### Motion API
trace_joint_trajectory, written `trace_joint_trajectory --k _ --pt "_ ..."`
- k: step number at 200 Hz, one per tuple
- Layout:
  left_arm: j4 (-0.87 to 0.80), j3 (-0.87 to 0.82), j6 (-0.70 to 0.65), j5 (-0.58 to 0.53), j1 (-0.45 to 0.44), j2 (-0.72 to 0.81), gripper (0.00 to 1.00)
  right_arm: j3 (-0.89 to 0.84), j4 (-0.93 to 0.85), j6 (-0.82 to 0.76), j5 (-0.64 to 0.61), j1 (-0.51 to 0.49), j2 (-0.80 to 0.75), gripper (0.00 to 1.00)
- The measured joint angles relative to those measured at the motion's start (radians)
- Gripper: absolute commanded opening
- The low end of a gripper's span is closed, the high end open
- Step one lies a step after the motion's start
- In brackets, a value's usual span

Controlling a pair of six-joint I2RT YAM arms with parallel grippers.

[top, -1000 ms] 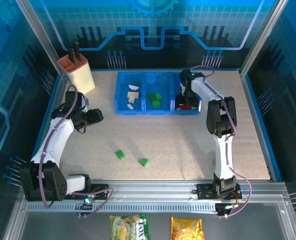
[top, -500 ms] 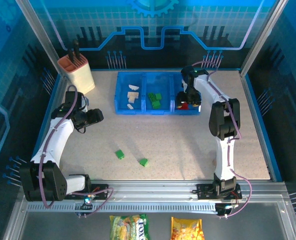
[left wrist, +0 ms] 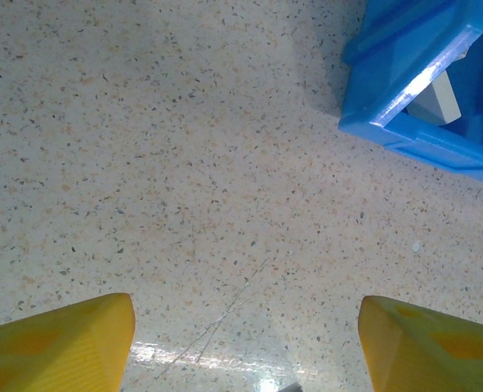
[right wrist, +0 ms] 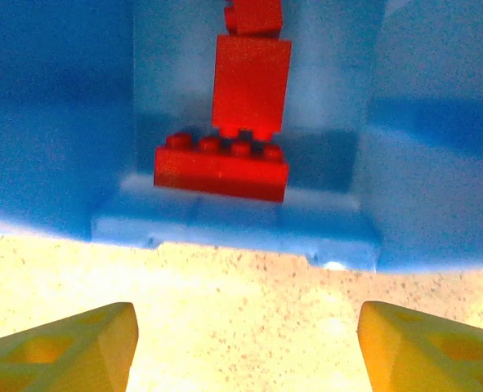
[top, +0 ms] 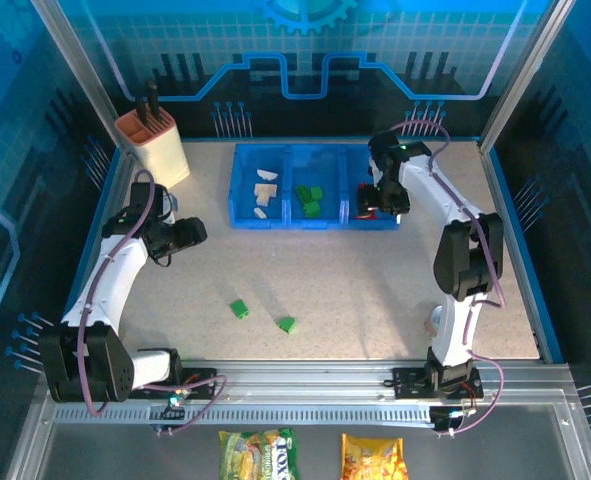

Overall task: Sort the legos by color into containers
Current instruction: Pick up the lego from the bottom-center of the table.

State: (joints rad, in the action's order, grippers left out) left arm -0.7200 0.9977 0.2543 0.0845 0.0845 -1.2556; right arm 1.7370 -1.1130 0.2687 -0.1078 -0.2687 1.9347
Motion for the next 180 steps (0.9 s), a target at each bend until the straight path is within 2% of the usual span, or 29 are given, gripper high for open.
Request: trace_joint_trajectory --k 43,96,144,180 --pt "0.000 0.000 0.000 0.001 0.000 0.000 0.74 -0.162 0.040 0.018 0.000 -0.095 -0.099 0.71" --pt "0.000 0.000 0.000 0.001 0.000 -0.012 0.74 -0.298 0.079 0.097 -0.015 -0.289 -0.156 0.70" --pt "0.000 0.000 0.000 0.001 0.000 -0.016 0.74 -0.311 0.097 0.185 -0.015 -0.496 -0.148 0.70" --pt "0.000 0.000 0.000 0.001 0.000 -0.023 0.74 -0.270 0.101 0.242 -0.014 -0.636 -0.068 0.70"
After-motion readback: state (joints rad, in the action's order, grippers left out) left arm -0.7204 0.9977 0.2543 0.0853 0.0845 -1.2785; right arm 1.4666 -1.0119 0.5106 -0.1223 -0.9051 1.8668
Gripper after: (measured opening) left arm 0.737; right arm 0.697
